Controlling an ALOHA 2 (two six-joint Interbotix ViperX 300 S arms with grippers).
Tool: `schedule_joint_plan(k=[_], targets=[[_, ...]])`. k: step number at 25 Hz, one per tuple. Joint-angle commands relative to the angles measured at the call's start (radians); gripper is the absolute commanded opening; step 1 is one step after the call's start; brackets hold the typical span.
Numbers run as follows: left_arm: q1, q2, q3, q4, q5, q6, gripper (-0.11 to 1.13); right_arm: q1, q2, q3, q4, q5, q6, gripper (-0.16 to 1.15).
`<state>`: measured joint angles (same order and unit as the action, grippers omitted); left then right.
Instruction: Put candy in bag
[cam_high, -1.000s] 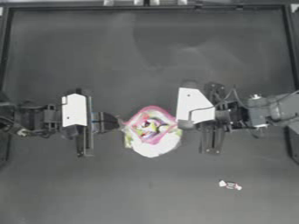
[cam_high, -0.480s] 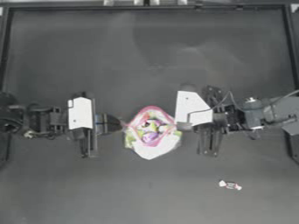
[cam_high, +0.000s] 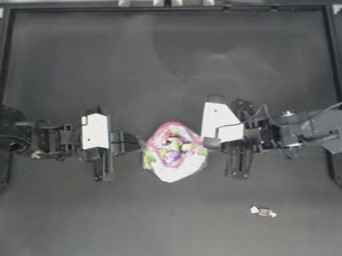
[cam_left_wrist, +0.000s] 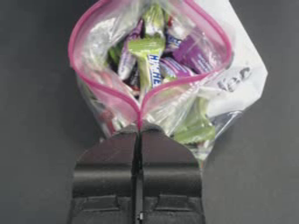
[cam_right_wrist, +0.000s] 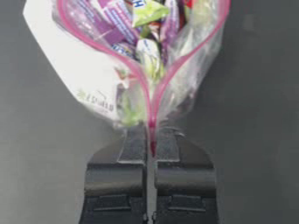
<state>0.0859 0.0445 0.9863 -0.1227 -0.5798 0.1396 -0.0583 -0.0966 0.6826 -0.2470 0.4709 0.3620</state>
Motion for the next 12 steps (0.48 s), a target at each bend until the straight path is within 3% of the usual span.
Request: schedule_joint_plan(k=[1, 8, 12], targets=[[0.0, -0.014, -0.017, 0.002, -0.006, -0.002, 0.03, 0.0, 0.0, -0.009, 0.008, -0.012, 0.0, 0.06], [0.0, -0.014, -0.017, 0.002, -0.006, 0.0, 0.03, 0.0, 0.002, -0.011, 0.011, -0.015, -0.008, 0.11], [-0.002, -0.015, -0.017, 0.002, -0.006, 0.0, 0.03, 0.0, 0.002, -0.015, 0.011, -0.015, -0.009, 0.41]])
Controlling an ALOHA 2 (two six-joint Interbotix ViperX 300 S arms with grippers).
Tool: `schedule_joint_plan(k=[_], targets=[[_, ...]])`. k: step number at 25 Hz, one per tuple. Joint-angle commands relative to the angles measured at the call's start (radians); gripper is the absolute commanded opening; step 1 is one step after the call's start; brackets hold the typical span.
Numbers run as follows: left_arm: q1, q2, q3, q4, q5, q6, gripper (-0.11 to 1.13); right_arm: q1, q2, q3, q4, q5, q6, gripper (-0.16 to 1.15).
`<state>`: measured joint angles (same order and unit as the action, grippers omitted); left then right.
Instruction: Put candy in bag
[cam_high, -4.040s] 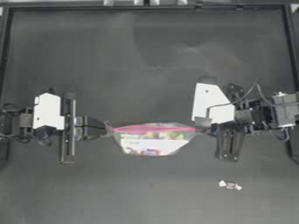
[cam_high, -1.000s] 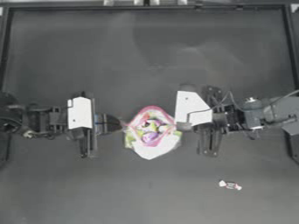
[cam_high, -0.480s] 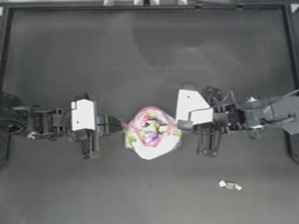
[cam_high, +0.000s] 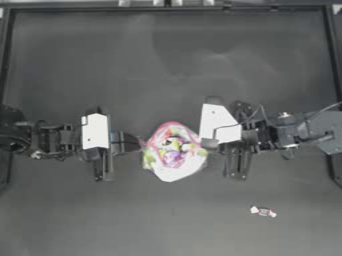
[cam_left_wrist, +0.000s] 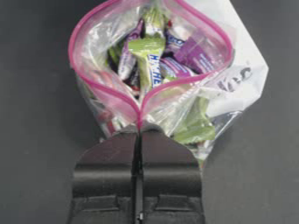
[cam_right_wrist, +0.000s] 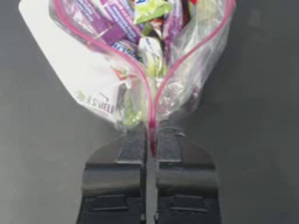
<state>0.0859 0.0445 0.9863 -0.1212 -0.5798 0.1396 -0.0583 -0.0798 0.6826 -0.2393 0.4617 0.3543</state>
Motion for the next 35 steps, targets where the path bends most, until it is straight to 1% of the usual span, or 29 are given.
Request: schedule_joint_plan(k=[1, 4, 5, 8, 15, 22, 27, 30, 35], targets=[[-0.002, -0.015, -0.017, 0.0, -0.006, 0.0, 0.03, 0.0, -0.015, -0.017, 0.005, -0.006, 0.0, 0.5], [-0.002, -0.015, -0.017, 0.0, -0.005, 0.0, 0.03, 0.0, -0.02, -0.018, 0.006, -0.008, 0.005, 0.78], [-0.003, -0.015, -0.017, 0.0, -0.005, -0.002, 0.03, 0.0, -0.023, -0.018, 0.006, -0.009, 0.005, 0.85], [-0.003, -0.014, -0.017, 0.0, -0.005, 0.0, 0.03, 0.0, -0.029, -0.021, 0.008, -0.008, 0.006, 1.0], [-0.003, -0.014, -0.017, 0.0, -0.006, 0.0, 0.03, -0.011, -0.061, -0.021, 0.006, 0.029, 0.002, 1.02], [-0.006, -0.014, -0.017, 0.0, -0.005, 0.0, 0.03, 0.003, -0.198, -0.031, 0.051, 0.172, -0.011, 1.01], [-0.005, -0.014, -0.017, 0.0, -0.006, 0.002, 0.03, 0.02, -0.318, -0.058, 0.061, 0.279, -0.015, 1.02], [-0.005, -0.014, -0.017, 0.0, -0.005, 0.003, 0.03, 0.028, -0.359, -0.084, 0.066, 0.365, -0.02, 1.01], [-0.006, -0.009, -0.02, 0.002, -0.006, 0.003, 0.03, 0.049, -0.37, -0.14, 0.086, 0.512, -0.052, 1.01]])
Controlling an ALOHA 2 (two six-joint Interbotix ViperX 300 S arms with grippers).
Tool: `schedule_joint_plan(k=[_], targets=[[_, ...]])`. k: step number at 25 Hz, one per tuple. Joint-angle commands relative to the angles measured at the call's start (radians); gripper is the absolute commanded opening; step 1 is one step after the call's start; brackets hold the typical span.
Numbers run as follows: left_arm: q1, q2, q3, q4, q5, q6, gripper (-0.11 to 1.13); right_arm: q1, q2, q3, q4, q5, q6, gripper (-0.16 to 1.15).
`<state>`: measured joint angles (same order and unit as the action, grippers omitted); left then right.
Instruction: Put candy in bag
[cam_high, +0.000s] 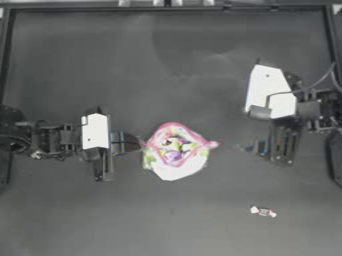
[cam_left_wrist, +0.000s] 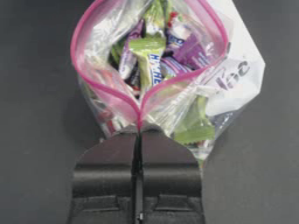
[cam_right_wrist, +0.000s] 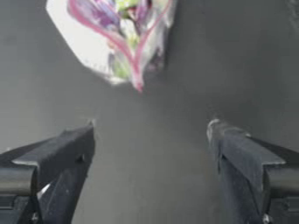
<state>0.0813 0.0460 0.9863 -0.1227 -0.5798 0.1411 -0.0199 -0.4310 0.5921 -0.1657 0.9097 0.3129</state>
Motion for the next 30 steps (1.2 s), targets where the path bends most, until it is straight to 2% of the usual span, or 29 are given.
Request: schedule_joint_plan(k=[1, 7, 13, 21, 24, 30], targets=[[-0.002, -0.008, -0.02, 0.003, -0.006, 0.002, 0.03, 0.011, -0.017, -0.063, 0.018, 0.091, -0.017, 1.01], [0.0, 0.012, -0.034, 0.002, -0.005, 0.002, 0.03, 0.029, -0.025, -0.074, 0.091, 0.189, -0.04, 1.01], [0.0, 0.015, -0.035, 0.003, -0.006, 0.002, 0.03, 0.097, -0.038, -0.04, 0.143, 0.222, 0.002, 1.01], [0.0, 0.014, -0.035, 0.002, -0.006, 0.002, 0.03, 0.199, -0.037, 0.032, 0.124, 0.207, 0.152, 1.01], [-0.002, 0.012, -0.035, 0.003, -0.006, 0.002, 0.03, 0.242, -0.034, 0.063, 0.098, 0.172, 0.207, 1.01], [-0.002, 0.012, -0.035, 0.003, -0.005, 0.0, 0.03, 0.302, -0.017, 0.121, 0.087, 0.101, 0.291, 1.01]])
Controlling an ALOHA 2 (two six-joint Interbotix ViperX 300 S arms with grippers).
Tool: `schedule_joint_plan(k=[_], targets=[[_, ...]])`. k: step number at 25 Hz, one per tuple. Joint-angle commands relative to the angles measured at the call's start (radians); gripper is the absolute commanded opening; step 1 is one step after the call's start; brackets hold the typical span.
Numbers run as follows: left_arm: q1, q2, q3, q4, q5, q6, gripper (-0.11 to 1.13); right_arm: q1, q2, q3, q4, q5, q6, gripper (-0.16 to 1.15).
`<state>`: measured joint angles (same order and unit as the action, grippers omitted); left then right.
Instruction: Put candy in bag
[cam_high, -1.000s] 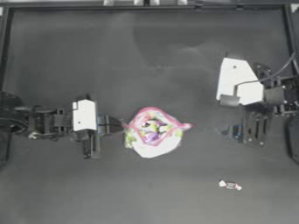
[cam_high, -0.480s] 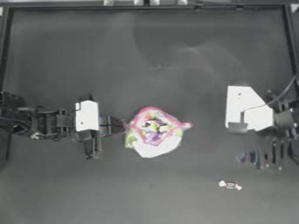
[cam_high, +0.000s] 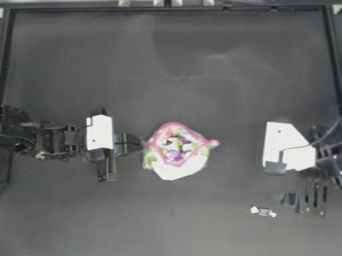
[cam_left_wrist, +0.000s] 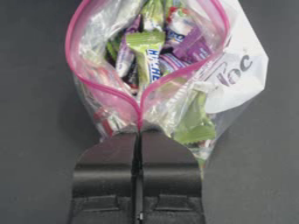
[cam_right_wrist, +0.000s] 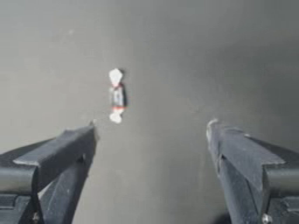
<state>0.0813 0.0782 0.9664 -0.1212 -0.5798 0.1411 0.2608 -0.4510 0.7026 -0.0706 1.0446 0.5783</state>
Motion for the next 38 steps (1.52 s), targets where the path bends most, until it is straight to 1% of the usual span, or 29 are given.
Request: schedule_joint_plan(k=[1, 11, 17, 23, 27, 30, 33, 36, 38], targets=[[0.0, -0.02, -0.017, 0.0, -0.006, 0.0, 0.03, 0.026, 0.009, 0.018, -0.006, -0.051, 0.035, 1.01], [0.0, -0.02, -0.018, 0.002, -0.005, 0.0, 0.03, 0.066, 0.092, 0.078, 0.005, -0.183, 0.077, 1.01], [0.0, -0.018, -0.018, 0.0, -0.006, 0.0, 0.03, 0.101, 0.164, 0.081, 0.002, -0.209, 0.112, 1.01], [-0.002, -0.018, -0.018, 0.002, -0.006, 0.0, 0.03, 0.115, 0.225, 0.083, -0.005, -0.268, 0.13, 1.01], [0.0, -0.018, -0.018, 0.002, -0.005, 0.0, 0.03, 0.126, 0.267, 0.086, -0.006, -0.282, 0.144, 1.01], [0.0, -0.018, -0.018, 0.002, -0.006, 0.002, 0.03, 0.13, 0.287, 0.091, -0.006, -0.29, 0.153, 1.01], [-0.002, -0.017, -0.018, 0.002, -0.005, 0.002, 0.03, 0.13, 0.293, 0.112, -0.006, -0.328, 0.161, 1.01], [0.0, -0.017, -0.018, 0.002, -0.006, 0.0, 0.03, 0.13, 0.293, 0.135, -0.023, -0.368, 0.179, 1.01], [0.0, -0.017, -0.018, 0.002, -0.006, 0.0, 0.03, 0.132, 0.295, 0.144, -0.046, -0.385, 0.201, 1.01]])
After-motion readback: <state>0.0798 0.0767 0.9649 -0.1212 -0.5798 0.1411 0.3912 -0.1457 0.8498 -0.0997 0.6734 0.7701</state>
